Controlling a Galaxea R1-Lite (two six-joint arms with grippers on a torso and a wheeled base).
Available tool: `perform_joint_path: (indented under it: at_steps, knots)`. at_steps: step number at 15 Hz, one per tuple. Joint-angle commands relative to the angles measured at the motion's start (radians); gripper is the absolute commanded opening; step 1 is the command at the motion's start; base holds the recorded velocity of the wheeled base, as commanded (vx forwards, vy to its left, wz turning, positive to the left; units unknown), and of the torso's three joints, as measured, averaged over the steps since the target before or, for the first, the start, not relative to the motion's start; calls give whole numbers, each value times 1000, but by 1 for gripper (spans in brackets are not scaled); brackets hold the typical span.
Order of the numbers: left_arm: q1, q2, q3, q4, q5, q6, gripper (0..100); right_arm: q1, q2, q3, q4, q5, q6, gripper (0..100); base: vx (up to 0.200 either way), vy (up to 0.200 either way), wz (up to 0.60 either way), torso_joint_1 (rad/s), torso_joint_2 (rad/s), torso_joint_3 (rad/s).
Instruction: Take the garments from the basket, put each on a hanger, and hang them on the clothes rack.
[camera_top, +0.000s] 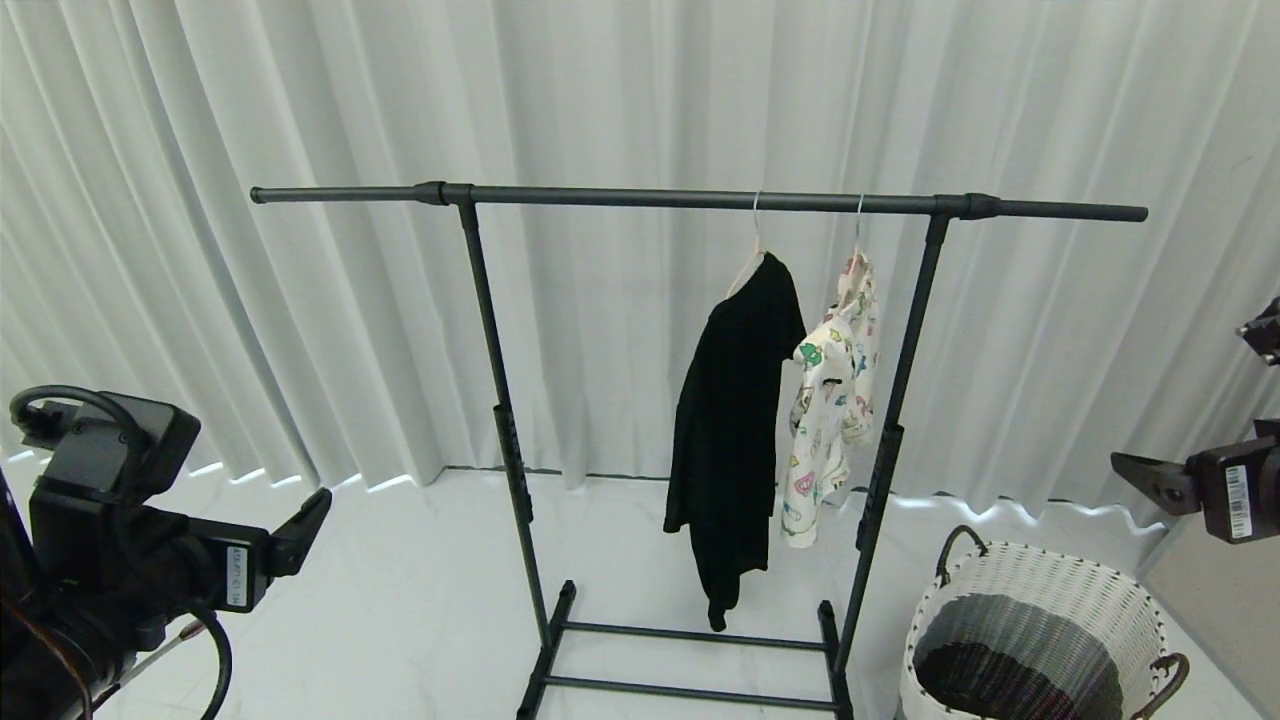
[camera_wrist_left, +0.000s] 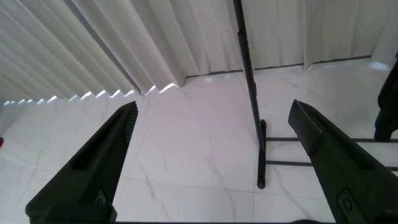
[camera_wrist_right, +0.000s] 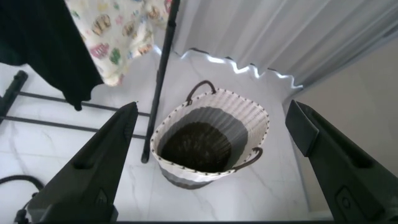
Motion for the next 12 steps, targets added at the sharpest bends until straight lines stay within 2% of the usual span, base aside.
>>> perform_joint_path:
  at_steps: [1, 12]
  knots:
    - [0, -1, -2, 0, 1, 2, 100, -1, 1, 0, 0, 0, 0, 100, 0, 0, 0, -203, 461, 251]
    - [14, -8, -2, 0, 1, 0, 100, -2, -2, 0, 0, 0, 0, 100, 0, 0, 0, -204, 491, 286]
